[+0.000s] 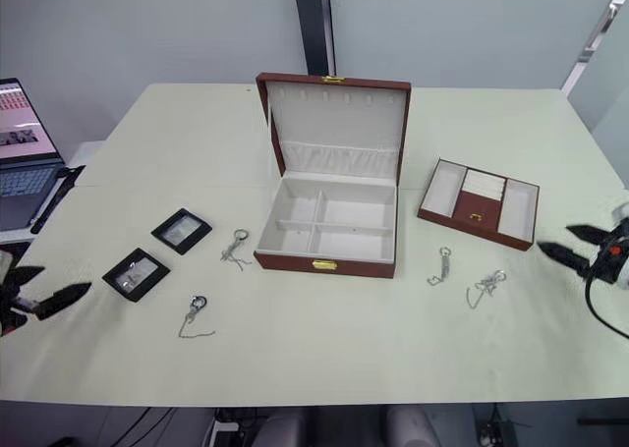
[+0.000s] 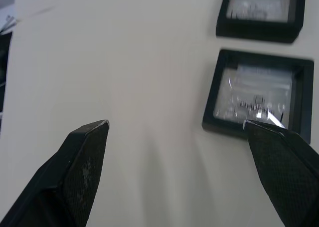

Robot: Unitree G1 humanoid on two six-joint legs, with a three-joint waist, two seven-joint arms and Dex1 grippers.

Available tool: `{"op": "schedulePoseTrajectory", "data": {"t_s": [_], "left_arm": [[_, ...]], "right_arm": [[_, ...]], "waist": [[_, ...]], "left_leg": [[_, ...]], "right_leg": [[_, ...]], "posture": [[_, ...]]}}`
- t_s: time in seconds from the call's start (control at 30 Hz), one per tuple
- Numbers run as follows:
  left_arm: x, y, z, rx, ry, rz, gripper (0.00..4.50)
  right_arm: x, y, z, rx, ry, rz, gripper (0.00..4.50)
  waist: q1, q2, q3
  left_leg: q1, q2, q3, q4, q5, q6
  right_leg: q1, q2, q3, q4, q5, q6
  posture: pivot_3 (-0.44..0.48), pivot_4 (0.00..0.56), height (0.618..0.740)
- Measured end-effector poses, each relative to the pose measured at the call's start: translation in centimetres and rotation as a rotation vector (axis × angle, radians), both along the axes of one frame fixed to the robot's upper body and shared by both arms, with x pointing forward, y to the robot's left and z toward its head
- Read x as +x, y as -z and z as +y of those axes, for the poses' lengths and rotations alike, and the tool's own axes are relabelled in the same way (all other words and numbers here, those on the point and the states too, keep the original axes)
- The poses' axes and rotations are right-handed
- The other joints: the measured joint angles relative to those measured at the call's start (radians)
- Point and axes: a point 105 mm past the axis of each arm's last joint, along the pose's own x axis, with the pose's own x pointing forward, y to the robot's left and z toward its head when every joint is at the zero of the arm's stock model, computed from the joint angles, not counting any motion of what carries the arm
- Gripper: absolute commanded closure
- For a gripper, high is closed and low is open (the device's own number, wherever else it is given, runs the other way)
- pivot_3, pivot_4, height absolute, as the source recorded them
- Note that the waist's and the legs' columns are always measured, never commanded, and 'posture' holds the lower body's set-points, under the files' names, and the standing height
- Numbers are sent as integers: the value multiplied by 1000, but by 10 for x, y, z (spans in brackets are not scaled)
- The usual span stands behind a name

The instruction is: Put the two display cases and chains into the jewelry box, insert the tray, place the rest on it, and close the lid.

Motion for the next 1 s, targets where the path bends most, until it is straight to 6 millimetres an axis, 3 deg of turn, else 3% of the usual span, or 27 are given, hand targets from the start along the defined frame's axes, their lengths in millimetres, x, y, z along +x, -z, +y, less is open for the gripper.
{"op": "schedulePoseTrajectory", "data": {"t_s": [0.13, 0.23, 0.3, 0.43, 0.6, 0.73, 0.8, 1.0], "left_arm": [[22, -29, -32, -67, 79, -128, 22], [38, -29, -67, -84, 175, -134, 22], [52, -19, -89, -93, 213, -113, 0], [77, -3, -133, -71, 293, -87, 967], [89, 9, -155, -49, 325, -59, 2592], [94, 34, -178, -51, 377, 8, 3797], [96, 41, -184, -48, 386, 26, 4482], [100, 45, -202, -47, 429, 18, 4482]], "right_arm": [[5, -22, 45, 33, -107, -82, 0], [12, -21, 79, 45, -155, -99, 0], [17, -16, 103, 41, -186, -94, 628], [28, 6, 146, -35, -243, -60, 2026], [35, 33, 168, -82, -246, -2, 3462], [37, 44, 183, -114, -264, 10, 4435], [38, 48, 188, -125, -266, 11, 4500], [42, 52, 199, -120, -271, 11, 4500]], "waist": [[2, 0, 0], [6, 0, 0], [7, 0, 0], [10, -1, 0], [9, -1, 0], [9, -1, 0], [9, -1, 0], [10, -1, -1]], "left_leg": [[-2, 0, -1, 2, 0, 0], [-2, 0, -1, 4, 0, 0], [-2, 0, -1, 4, 0, 0], [-6, -1, -3, 5, 0, 0], [-17, -1, 1, 8, 2, -4], [-17, -1, 1, 8, 2, -3], [-17, -1, 0, 8, 2, -2], [-17, -1, 0, 8, 2, -3]], "right_leg": [[0, 0, 0, 1, 0, 0], [0, 0, 0, 1, 0, 0], [-1, 0, 0, 2, 0, 0], [-3, 0, -1, 1, 0, 0], [-16, 0, -1, 5, 0, 0], [-16, 0, -1, 6, 0, 0], [-16, 1, -1, 7, 0, 0], [-16, 0, -1, 7, 0, 0]], "posture": [[0, 150, 740], [0, 150, 740], [0, 150, 740], [0, 150, 740], [0, 150, 740], [0, 150, 740], [0, 150, 740], [0, 150, 740]]}}
